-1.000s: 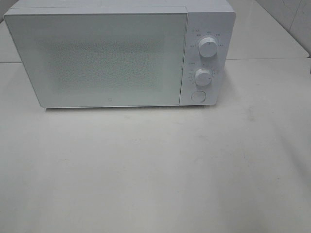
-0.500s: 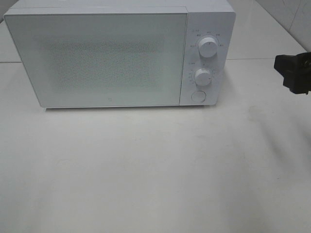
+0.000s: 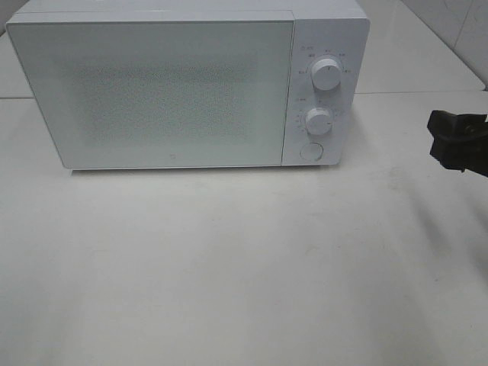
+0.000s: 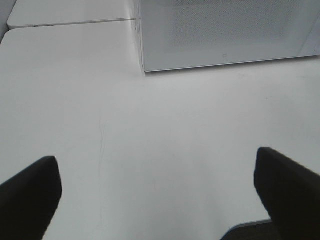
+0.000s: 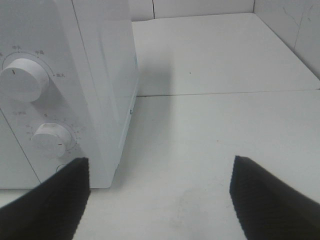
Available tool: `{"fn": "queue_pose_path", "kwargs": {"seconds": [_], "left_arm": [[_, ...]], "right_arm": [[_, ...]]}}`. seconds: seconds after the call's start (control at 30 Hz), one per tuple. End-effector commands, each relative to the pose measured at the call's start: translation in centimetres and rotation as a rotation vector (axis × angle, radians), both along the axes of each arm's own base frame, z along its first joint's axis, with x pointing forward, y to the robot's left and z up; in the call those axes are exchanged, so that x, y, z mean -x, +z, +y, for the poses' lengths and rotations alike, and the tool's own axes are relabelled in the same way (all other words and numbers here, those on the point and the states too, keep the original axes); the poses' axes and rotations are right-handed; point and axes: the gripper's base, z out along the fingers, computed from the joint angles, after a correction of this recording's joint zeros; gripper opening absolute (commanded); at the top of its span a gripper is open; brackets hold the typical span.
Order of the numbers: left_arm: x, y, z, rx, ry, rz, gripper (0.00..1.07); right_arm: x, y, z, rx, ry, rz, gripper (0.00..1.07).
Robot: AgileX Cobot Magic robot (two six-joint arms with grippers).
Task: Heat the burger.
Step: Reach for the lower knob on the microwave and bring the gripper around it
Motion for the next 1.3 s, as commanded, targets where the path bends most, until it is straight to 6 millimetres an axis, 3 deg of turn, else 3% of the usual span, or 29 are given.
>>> {"fn": "queue_pose_path", "kwargs": {"seconds": [0.03, 0.37, 0.47, 0.73, 1.1, 1.3], "left_arm": [[0.2, 0.0, 0.0, 0.010, 0.001, -0.028, 0.98], [0.2, 0.0, 0.0, 0.010, 0.001, -0.028, 0.98], [0.2, 0.0, 0.0, 0.010, 0.001, -0.028, 0.98], [0.2, 0.0, 0.0, 0.010, 0.001, -0.028, 0.98], [0.2, 0.0, 0.0, 0.010, 0.002, -0.027, 0.98], [0.2, 0.0, 0.0, 0.010, 0.002, -0.027, 0.98]], "right_arm": [[-0.1, 0.2, 0.2, 0.028, 0.000, -0.031, 0.75], [-0.2, -1.6, 4.4, 0.121, -0.014, -0.099, 0.75], [-0.2, -1.7, 4.8, 0.126, -0.017, -0.106, 0.75], [-0.9, -2.8, 8.2, 0.111, -0.055, -0.100, 0.75], [-1.7, -3.3, 10.8, 0.140, -0.033, -0.101, 0.75], [-1.8, -4.2, 11.0, 0.170, -0.025, -0.080, 0.75]]}}
